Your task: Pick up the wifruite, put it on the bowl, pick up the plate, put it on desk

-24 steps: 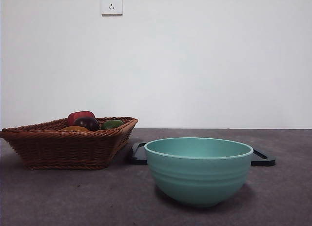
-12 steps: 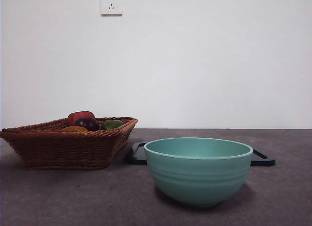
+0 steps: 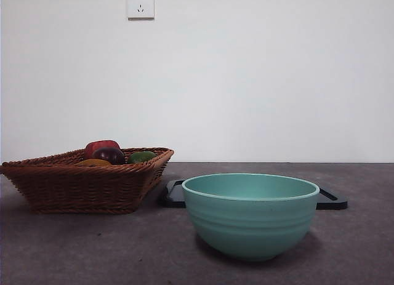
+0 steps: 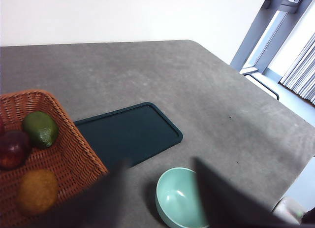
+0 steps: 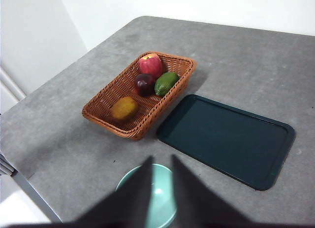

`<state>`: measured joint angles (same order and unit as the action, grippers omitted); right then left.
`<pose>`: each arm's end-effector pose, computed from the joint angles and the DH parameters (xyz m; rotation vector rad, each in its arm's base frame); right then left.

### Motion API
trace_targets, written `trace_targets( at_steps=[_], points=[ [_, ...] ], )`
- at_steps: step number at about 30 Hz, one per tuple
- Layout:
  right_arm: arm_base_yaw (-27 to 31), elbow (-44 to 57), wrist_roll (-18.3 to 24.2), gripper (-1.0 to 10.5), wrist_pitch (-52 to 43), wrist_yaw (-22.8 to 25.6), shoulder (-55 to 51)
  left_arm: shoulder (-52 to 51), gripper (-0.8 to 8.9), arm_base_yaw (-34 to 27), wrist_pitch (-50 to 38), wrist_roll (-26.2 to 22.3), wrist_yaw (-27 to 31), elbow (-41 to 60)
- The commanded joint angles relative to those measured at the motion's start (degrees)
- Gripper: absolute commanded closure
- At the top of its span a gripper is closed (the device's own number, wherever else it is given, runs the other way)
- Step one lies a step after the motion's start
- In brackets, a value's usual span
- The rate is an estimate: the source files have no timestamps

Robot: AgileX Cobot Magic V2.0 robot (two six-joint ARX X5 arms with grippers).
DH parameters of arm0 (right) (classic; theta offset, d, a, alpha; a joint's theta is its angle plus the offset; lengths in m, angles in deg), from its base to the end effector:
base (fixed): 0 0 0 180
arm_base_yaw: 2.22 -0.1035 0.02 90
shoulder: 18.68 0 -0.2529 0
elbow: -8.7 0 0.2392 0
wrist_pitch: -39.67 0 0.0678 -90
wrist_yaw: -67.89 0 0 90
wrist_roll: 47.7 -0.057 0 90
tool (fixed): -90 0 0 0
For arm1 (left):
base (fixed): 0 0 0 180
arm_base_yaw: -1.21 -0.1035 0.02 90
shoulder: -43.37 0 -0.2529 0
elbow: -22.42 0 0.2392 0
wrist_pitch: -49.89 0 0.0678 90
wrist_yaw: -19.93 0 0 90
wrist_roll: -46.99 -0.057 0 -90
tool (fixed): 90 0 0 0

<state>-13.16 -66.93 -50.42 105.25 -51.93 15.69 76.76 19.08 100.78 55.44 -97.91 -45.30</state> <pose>0.0908 0.0464 0.3557 0.1159 0.4442 0.6904 0.1057 -0.0621 0.3439 -0.1644 0.3536 -0.7691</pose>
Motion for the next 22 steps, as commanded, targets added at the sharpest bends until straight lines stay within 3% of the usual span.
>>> trace_targets(
  at_steps=[1, 4, 6, 22],
  points=[
    [-0.28, -0.94, 0.72, 6.1, -0.42, 0.39, 0.35, 0.28, 3.21, 0.22, -0.59, -0.22, -0.37, -0.81],
    [-0.28, -0.94, 0.13, 4.3, -0.37, 1.84, 0.35, 0.24, 2.35, 0.20, -0.83, -0.22, -0.37, -0.81],
    [-0.28, -0.94, 0.13, 3.8, -0.35, 1.81, 0.35, 0.24, 2.15, 0.20, -1.25, 0.28, -0.37, -0.81],
    [-0.28, -0.94, 0.15, 3.8, -0.42, 1.73, 0.33, 1.53, 2.23, 0.13, -1.16, 1.92, -0.20, -0.87]
  ],
)
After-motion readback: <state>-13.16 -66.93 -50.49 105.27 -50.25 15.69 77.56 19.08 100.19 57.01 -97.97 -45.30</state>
